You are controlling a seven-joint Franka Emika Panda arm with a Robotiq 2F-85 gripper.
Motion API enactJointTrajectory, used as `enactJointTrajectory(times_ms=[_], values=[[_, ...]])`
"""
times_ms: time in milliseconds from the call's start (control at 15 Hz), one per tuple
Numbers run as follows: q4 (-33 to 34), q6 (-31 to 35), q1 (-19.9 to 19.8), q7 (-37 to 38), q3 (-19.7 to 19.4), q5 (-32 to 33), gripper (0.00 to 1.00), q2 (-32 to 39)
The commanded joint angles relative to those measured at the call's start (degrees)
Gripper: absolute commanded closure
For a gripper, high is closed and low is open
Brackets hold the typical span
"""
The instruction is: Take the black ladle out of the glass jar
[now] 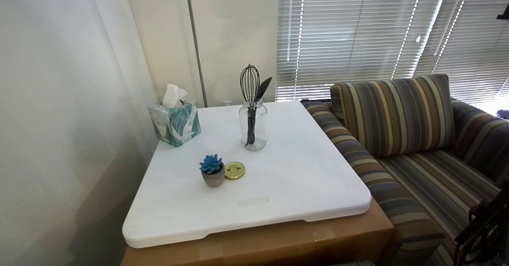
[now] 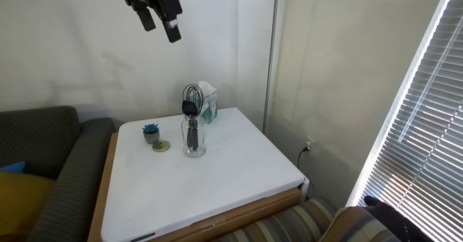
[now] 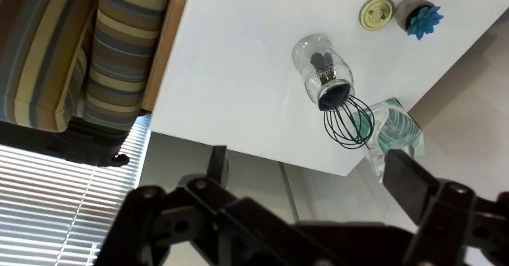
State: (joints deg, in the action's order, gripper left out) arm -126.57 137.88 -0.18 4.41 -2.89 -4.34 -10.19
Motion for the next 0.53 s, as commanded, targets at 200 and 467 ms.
enactJointTrajectory(times_ms=[200, 467], values=[[3.26, 0.26, -0.06, -0.37, 0.51, -4.87, 0.0, 4.29], [3.11, 1.63, -0.44, 4.39, 1.15, -0.77, 0.0, 4.8]])
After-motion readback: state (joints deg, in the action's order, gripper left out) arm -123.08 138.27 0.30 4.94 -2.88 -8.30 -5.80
